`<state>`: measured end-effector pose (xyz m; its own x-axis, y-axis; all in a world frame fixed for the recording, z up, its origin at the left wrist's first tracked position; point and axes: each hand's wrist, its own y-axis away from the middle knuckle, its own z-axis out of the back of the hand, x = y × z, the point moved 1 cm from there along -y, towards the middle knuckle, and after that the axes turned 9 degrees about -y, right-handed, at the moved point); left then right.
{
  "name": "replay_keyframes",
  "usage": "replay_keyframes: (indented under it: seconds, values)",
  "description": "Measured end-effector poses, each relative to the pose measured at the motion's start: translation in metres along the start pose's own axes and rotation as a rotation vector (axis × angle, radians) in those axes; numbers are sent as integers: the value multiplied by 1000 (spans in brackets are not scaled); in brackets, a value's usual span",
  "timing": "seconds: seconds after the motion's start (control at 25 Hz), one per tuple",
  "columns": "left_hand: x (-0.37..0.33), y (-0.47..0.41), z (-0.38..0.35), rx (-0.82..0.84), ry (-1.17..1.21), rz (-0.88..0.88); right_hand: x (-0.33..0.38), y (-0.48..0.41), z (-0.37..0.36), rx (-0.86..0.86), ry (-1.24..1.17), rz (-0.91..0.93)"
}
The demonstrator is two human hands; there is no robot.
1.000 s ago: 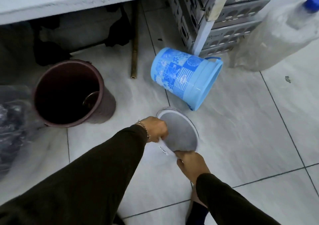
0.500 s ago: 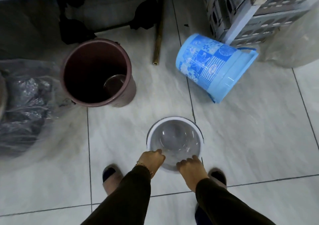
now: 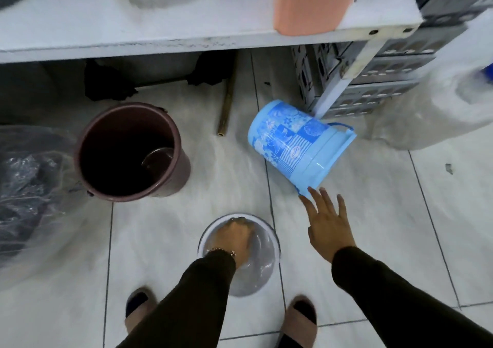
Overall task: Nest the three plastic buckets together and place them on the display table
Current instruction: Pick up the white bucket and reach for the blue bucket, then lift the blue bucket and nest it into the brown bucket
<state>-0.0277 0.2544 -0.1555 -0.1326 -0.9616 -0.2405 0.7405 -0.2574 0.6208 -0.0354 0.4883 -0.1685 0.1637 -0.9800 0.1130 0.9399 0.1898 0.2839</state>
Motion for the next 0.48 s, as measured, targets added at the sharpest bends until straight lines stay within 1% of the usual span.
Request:
replay_keyframes:
  seconds: [0.08,0.16,0.24,0.32,0.4,0.48]
  values:
    - [-31,-32,15,-104,194,60,-39,-41,27,-86,68,-53]
    - [-63,-72,22,-185,314,89,-77,-86,46,-104,161,-15]
    - [-92,-111,19,-222,439,107,-108,-125,52,-48,277,146]
    - [-115,-140,9,-226,600,149,-124,-148,48,29,327,351]
    - [-136,-154,-3,-217,749,199,-136,-154,42,55,319,511]
    - [-145,-149,-8,-251,816,252,-142,-150,44,44,273,586]
